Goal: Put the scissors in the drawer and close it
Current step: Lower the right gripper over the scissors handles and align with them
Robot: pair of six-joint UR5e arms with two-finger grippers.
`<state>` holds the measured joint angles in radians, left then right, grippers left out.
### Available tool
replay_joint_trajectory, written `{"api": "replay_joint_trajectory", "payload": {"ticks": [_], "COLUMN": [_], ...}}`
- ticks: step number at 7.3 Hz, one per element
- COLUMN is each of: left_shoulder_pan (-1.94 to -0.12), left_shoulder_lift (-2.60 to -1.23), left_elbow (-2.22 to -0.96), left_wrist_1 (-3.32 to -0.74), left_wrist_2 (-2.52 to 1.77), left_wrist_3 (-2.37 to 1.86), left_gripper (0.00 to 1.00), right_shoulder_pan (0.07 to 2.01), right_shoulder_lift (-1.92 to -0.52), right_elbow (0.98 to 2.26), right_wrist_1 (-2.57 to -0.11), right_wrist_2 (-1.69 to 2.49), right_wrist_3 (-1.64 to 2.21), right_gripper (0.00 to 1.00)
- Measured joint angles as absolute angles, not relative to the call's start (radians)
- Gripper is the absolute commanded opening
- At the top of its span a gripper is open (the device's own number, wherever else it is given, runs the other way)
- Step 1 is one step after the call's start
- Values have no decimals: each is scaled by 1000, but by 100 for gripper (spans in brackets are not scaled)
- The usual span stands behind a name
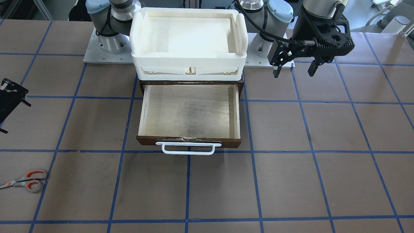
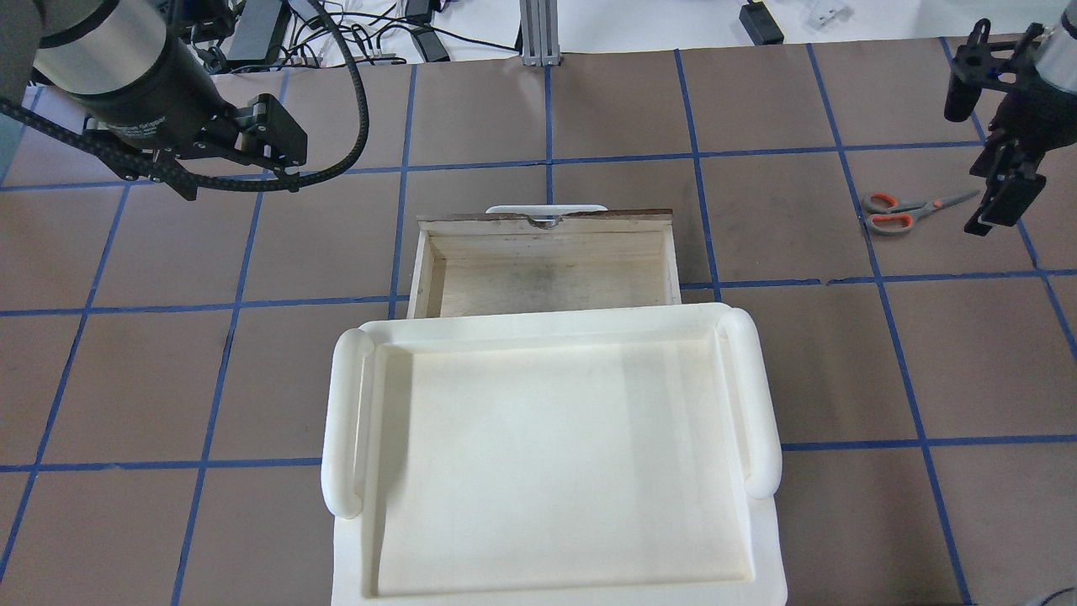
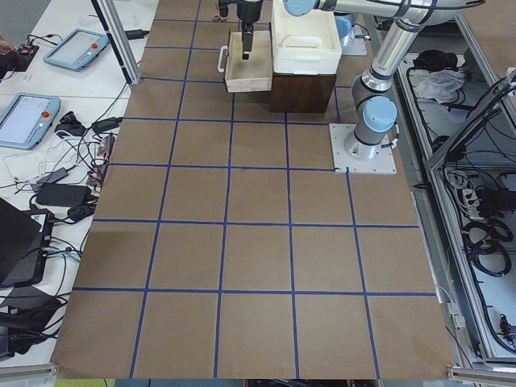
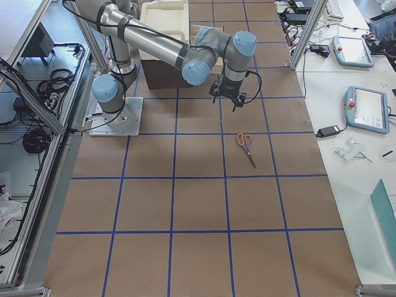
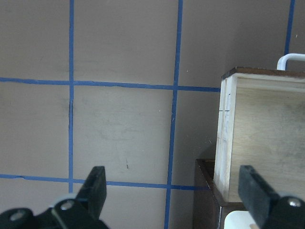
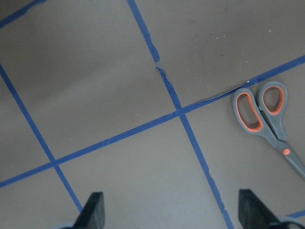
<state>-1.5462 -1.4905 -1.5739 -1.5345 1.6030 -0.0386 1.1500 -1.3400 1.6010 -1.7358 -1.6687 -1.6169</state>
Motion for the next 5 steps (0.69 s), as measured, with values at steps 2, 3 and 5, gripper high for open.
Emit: {"api": "replay_joint_trajectory", "payload": {"ticks": [2, 3, 5], "left_shoulder_pan": [-1546, -1546, -1546], "left_shoulder_lift": [-1491, -1490, -1490], "left_elbow": [-1575, -1575, -1575], "left_wrist_1": [-1534, -1534, -1534], "left_wrist_2": [1603, 1603, 1603], "left_wrist_3": [-37, -34, -32], "left_gripper": [100, 100, 100], "right_shoulder_pan": [1133, 1130, 1129], "right_shoulder_lift": [-1229, -1170, -1086], "right_elbow": [1601, 1601, 1599], "right_wrist_1": [-1929, -2041, -2172], "right_wrist_2": [-1689, -1691, -1685], "right_wrist_3": [-1752, -1797, -1915], "right_gripper": [100, 100, 100]}}
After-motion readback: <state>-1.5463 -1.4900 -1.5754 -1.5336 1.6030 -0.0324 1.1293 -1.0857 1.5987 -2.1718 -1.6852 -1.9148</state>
